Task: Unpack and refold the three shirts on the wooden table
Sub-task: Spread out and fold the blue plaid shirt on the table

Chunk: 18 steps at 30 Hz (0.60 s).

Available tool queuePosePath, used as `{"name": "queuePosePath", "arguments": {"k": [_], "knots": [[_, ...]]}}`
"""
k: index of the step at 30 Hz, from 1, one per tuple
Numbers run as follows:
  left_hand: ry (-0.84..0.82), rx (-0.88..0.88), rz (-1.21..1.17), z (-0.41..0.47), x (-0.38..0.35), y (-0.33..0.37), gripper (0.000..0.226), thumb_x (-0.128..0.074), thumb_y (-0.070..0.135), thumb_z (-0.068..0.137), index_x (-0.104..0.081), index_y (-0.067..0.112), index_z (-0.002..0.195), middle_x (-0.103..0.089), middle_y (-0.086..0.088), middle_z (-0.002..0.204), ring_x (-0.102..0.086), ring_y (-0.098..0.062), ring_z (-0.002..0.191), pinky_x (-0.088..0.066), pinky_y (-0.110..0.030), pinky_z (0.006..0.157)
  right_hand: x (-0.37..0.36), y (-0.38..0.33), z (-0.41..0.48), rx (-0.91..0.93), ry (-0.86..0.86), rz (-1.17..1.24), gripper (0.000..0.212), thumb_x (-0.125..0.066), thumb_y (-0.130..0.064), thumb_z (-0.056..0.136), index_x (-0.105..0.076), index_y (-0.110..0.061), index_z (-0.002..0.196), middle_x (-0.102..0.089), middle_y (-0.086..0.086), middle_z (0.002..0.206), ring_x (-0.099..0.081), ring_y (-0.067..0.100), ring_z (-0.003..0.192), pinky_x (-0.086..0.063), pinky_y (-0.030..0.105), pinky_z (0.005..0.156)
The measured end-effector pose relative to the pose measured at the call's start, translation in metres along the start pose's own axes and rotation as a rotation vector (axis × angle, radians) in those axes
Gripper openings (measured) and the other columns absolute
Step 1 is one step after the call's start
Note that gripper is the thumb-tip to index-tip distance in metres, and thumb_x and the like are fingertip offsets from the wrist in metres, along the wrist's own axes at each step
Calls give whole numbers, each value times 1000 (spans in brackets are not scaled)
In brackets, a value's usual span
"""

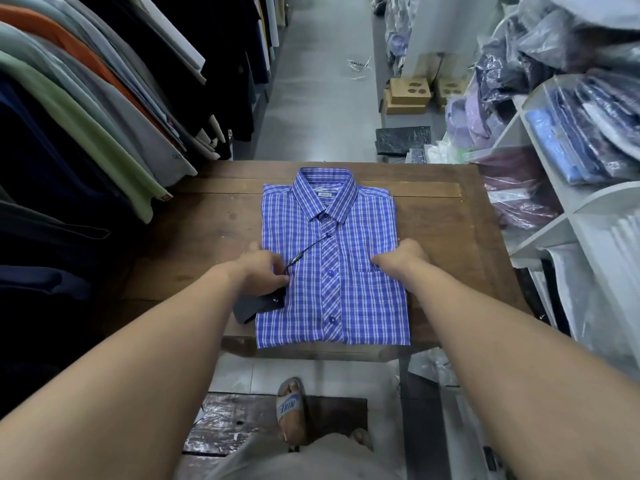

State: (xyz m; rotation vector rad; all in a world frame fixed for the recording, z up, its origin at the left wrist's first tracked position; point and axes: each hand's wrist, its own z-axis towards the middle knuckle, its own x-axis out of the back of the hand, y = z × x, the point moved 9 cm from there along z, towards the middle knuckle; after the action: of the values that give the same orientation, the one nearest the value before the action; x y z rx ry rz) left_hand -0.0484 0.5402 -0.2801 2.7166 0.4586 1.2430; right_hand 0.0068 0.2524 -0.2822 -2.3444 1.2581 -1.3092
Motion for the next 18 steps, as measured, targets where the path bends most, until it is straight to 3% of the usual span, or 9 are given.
{"name": "queuePosePath", "arguments": {"k": [3,5,7,10,13,16,18], "knots": [[86,-36,117,-5,4,8,18,-51,46,101,-58,29,99,-44,-7,121,-38,-27,118,-36,-46,104,-2,4,1,11,-27,1,50,-82,-27,83,-57,-7,122,-65,9,111,-63,28,89,-51,36,72],[210,-51,70,-8,20,12,20,-43,39,105,-52,22,102,-56,-9,117,-48,-28,112,-41,-44,95,-3,5,1,25,-34,3,43,-80,-25,85,-59,-6,118,-65,9,109,-62,27,88,-49,35,71],[329,-57,-59,-13,38,17,23,-38,34,106,-48,14,105,-63,-12,104,-57,-30,96,-44,-41,81,-4,6,2,34,-38,1,37,-78,-22,87,-59,-6,114,-65,9,107,-63,27,88,-48,34,69],[391,-52,-294,-15,51,33,25,-37,33,107,-49,11,109,-59,-7,93,-56,-26,86,-44,-38,73,-5,6,1,43,-49,-9,26,-73,-19,91,-59,-6,109,-63,8,99,-61,24,79,-46,31,61],[396,-30,-709,-10,48,51,23,-41,33,108,-49,11,109,-57,-5,91,-53,-17,74,-47,-33,61,-3,9,1,50,-48,-22,13,-64,-17,92,-60,-6,97,-61,7,85,-53,20,64,-38,26,50],[333,15,-1076,-2,33,65,14,-48,22,107,-45,9,110,-58,-12,101,-63,-21,82,-62,-34,62,0,14,1,50,-39,-22,13,-59,-21,92,-53,-11,87,-51,3,70,-43,18,55,-31,26,48],[286,55,-1073,6,22,63,15,-56,18,103,-45,12,113,-58,-14,108,-67,-26,90,-63,-38,68,3,17,2,60,-26,-23,17,-61,-27,92,-53,-12,89,-50,3,69,-43,19,55,-31,26,48]]}}
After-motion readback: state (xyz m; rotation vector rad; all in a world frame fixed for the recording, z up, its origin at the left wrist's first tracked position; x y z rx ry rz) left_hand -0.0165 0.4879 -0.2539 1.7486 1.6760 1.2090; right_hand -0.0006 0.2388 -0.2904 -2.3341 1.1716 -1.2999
